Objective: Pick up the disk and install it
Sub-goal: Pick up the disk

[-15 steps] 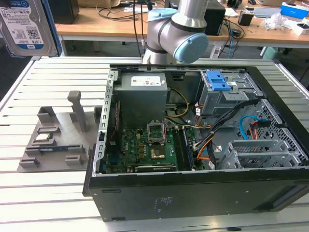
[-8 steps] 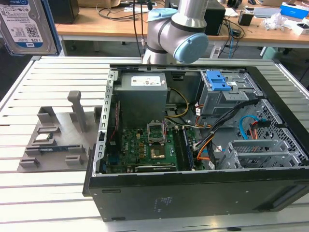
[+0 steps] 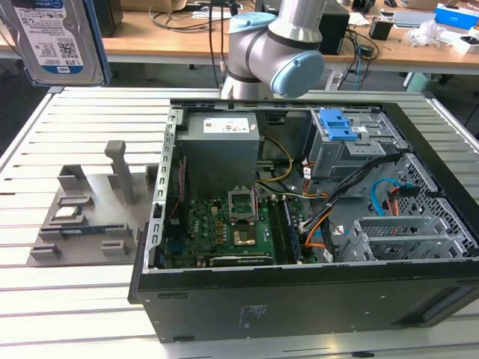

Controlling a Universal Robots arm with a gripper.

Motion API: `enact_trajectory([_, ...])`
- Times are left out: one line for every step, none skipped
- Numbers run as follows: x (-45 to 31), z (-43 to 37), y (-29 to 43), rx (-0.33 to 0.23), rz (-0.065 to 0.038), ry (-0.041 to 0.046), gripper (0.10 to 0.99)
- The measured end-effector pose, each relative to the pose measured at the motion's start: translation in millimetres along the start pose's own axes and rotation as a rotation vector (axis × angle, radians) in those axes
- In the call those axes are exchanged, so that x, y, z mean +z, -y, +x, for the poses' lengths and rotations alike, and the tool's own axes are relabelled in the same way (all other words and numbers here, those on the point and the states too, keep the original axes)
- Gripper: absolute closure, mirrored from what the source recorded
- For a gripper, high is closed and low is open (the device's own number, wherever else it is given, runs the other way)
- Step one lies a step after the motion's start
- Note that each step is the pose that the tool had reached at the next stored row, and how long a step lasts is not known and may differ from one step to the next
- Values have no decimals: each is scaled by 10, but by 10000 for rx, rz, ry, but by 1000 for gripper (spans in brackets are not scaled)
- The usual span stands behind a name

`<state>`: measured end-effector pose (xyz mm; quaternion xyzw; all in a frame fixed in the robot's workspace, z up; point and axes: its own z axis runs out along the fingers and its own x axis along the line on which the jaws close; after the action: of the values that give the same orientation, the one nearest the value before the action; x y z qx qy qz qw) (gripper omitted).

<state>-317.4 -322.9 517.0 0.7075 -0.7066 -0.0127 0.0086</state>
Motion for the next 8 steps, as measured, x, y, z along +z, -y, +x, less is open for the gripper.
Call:
enact_trajectory([-2, 0, 52, 1, -3, 0, 722])
enact_trajectory([-3, 0, 119, -1, -5, 1, 722])
enact_trajectory([-4, 0, 151, -1, -7, 0, 722])
enact_trajectory([-5, 1, 189, -1, -9, 1, 722])
enact_trajectory([-6, 1, 218, -1, -12, 0, 722])
enact_trajectory([-7, 0, 251, 0, -13, 0, 722])
enact_trajectory([-9, 0, 287, 0, -15, 0, 722])
enact_trajectory([-9, 0, 318, 1, -16, 0, 722])
